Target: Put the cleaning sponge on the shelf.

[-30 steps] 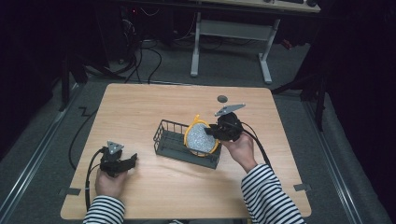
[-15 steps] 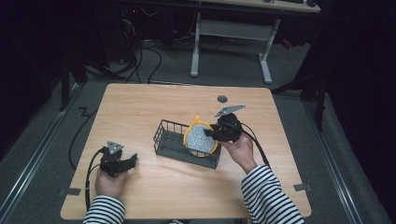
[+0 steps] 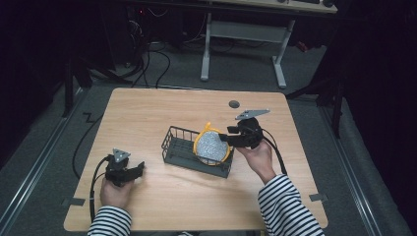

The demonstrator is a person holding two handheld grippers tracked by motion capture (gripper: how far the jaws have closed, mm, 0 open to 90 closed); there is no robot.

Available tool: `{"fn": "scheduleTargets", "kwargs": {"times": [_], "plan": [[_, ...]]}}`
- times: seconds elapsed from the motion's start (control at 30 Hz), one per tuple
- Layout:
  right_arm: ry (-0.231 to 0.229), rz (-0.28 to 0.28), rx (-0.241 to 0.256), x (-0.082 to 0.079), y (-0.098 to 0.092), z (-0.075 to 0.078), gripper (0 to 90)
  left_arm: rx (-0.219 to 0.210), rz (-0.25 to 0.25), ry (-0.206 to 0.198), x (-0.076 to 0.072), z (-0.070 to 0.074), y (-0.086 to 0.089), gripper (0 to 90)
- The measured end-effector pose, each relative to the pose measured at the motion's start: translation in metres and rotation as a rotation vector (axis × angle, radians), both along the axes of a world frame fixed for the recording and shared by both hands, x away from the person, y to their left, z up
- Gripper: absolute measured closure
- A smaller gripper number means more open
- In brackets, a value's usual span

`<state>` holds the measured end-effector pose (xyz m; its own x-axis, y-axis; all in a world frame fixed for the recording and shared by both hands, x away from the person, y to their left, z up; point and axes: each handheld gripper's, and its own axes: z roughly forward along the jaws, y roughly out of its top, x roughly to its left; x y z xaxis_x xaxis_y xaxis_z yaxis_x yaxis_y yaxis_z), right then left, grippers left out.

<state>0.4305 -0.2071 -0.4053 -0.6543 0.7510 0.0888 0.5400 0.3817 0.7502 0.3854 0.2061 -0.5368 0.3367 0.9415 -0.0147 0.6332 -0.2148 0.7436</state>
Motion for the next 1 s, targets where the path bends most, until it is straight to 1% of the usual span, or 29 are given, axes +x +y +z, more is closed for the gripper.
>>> {"fn": "scheduleTargets", "kwargs": {"times": [0.07,0.13,0.17,0.2,0.23,0.3,0.4,0.47,0.5,0.57,0.67,0.7,0.73,0.87,0.9,0.93,0.97,1.0], "plan": [[-0.003,-0.02,0.007,-0.001,-0.006,0.003,50.4,0.0,0.0,0.0,0.0,0.0,0.0,30.4],[-0.004,-0.026,0.012,-0.002,-0.008,0.004,50.4,0.0,0.0,0.0,0.0,0.0,0.0,30.4],[-0.014,-0.035,0.019,-0.003,-0.013,0.006,50.4,-0.001,0.0,0.0,0.0,0.0,0.0,30.4],[-0.014,-0.035,0.019,-0.003,-0.013,0.006,50.4,-0.001,0.0,0.0,0.0,0.0,0.0,30.4],[-0.02,-0.044,0.025,-0.004,-0.017,0.008,50.3,-0.003,0.001,0.0,0.0,0.0,0.0,30.4],[-0.019,-0.056,0.026,-0.005,-0.022,0.01,50.2,-0.004,0.002,0.0,0.0,0.0,0.0,30.5],[-0.032,-0.063,0.019,-0.006,-0.029,0.012,50.1,-0.006,0.002,0.0,0.0,0.0,0.0,30.5],[-0.028,-0.07,0.016,-0.007,-0.031,0.013,50.0,-0.006,0.002,0.0,0.0,0.0,0.0,30.4],[-0.028,-0.082,0.013,-0.009,-0.037,0.014,50.0,-0.006,0.002,0.0,0.0,0.0,0.0,30.5],[-0.03,-0.092,0.013,-0.01,-0.042,0.016,49.9,-0.006,0.002,0.0,0.0,0.0,0.0,30.5],[-0.037,-0.11,0.027,-0.013,-0.051,0.017,50.1,-0.006,0.002,0.0,0.0,0.0,0.0,30.5],[-0.037,-0.11,0.027,-0.013,-0.051,0.017,50.1,-0.006,0.002,0.0,0.0,0.0,0.0,30.5],[-0.039,-0.124,0.036,-0.016,-0.058,0.016,50.1,-0.004,0.002,0.0,0.0,0.0,0.0,30.5],[-0.029,-0.146,0.028,-0.02,-0.069,0.01,50.1,-0.004,0.002,0.0,0.0,0.0,0.0,30.4],[-0.034,-0.153,0.041,-0.022,-0.072,0.008,50.2,-0.002,0.002,0.0,0.0,0.0,0.0,30.5],[-0.034,-0.153,0.041,-0.022,-0.072,0.008,50.2,-0.002,0.002,0.0,0.0,0.0,0.0,30.5],[-0.023,-0.169,0.057,-0.025,-0.079,0.004,50.2,-0.002,0.002,0.0,0.0,0.0,0.0,30.5],[-0.023,-0.169,0.057,-0.025,-0.079,0.004,50.2,-0.002,0.002,0.0,0.0,0.0,0.0,30.5]]}}
